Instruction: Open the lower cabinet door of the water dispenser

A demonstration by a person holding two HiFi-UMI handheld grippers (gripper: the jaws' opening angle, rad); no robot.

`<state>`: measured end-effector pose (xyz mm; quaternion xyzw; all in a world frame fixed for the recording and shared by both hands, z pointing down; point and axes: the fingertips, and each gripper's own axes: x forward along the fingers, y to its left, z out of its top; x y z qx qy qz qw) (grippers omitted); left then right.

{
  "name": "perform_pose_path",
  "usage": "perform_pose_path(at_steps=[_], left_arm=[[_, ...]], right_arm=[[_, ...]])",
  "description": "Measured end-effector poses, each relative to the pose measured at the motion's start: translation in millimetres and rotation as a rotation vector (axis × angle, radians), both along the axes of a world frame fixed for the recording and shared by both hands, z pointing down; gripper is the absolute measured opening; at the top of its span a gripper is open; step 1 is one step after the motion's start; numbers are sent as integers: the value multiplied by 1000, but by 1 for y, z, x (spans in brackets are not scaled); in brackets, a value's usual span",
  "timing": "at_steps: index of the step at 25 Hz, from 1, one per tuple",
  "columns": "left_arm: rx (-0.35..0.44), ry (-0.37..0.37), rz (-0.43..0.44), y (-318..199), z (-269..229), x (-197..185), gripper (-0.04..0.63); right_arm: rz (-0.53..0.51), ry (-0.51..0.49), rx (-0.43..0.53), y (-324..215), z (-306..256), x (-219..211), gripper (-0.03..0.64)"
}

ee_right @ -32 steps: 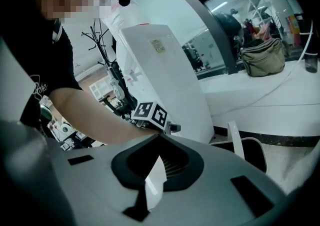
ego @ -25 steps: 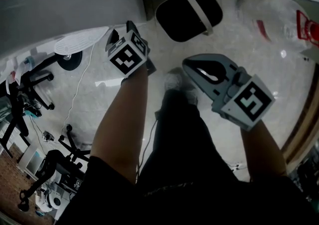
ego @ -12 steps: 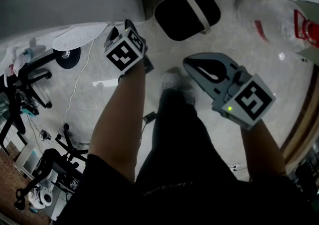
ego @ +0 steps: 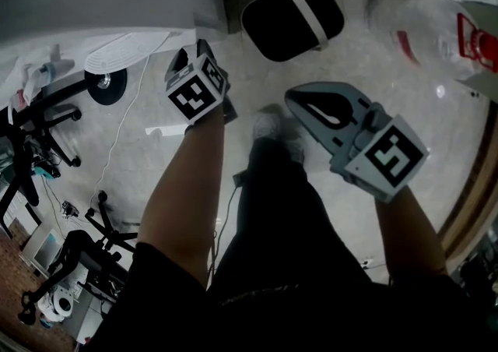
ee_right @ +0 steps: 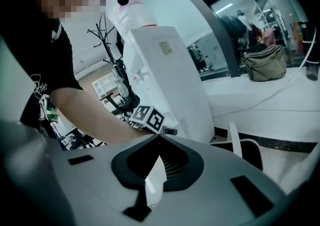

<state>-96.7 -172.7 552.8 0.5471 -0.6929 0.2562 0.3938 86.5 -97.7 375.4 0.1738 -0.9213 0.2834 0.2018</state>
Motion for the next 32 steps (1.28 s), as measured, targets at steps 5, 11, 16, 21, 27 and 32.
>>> perform_pose_path(at_steps=[5, 11, 16, 21, 27, 32], left_arm=[[-8, -8, 40, 15, 1, -2, 181], [-21, -10, 52, 40, 1, -6, 170], [-33, -18, 86, 59, 0, -9, 158], [-61, -12, 103, 81, 2, -18, 153], [-87, -26, 93, 105, 2, -24, 104], [-93, -32, 121, 122, 2, -32, 86]], right_arm=[[-23, 6, 4, 10, -1, -4, 12], [-57, 10, 9, 23, -4, -9, 14], [-90, 15, 20, 36, -7, -11, 12], [-119, 15, 31, 46, -11, -15, 12], [-161, 20, 32, 63, -12, -19, 12], [-188, 19, 34, 74, -14, -28, 12]])
